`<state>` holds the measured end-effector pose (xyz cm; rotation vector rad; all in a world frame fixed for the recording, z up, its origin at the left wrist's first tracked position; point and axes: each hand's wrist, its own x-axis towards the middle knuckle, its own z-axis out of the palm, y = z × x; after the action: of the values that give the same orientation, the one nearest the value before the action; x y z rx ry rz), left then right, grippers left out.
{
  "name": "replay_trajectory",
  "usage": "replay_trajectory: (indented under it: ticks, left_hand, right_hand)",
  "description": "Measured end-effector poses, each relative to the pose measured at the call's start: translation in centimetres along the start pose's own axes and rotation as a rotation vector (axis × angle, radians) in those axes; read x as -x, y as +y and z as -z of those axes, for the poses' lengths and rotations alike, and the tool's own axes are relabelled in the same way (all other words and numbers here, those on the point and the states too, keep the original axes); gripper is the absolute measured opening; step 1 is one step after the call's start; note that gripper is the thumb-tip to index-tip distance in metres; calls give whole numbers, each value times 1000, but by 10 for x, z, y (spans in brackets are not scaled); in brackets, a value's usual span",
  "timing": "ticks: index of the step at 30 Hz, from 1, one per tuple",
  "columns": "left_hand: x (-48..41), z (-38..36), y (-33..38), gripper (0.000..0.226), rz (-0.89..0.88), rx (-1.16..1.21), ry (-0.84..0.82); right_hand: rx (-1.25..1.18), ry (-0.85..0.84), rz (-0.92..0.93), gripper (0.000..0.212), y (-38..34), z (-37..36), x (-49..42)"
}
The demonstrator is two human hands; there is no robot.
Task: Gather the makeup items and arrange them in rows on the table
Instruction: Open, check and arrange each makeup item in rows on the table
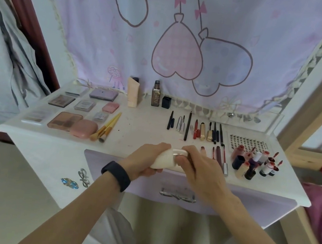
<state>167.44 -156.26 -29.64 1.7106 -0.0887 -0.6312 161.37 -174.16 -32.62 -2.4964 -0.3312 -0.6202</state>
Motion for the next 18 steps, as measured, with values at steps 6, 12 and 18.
replay_trajectory:
  ticks: [6, 12, 18]
  left_hand:
    - [-5, 7, -4, 51, -172, -302, 196]
    - [-4, 10, -5, 53, -315, -411, 264]
    - [-8, 14, -8, 49, -265, -350, 238]
  right_hand:
    - [-652, -206, -404, 57, -5, 6, -3]
    - [-782, -322, -535, 35, -5, 15, -17]
    - [-618, -344, -399, 43, -3, 24, -23]
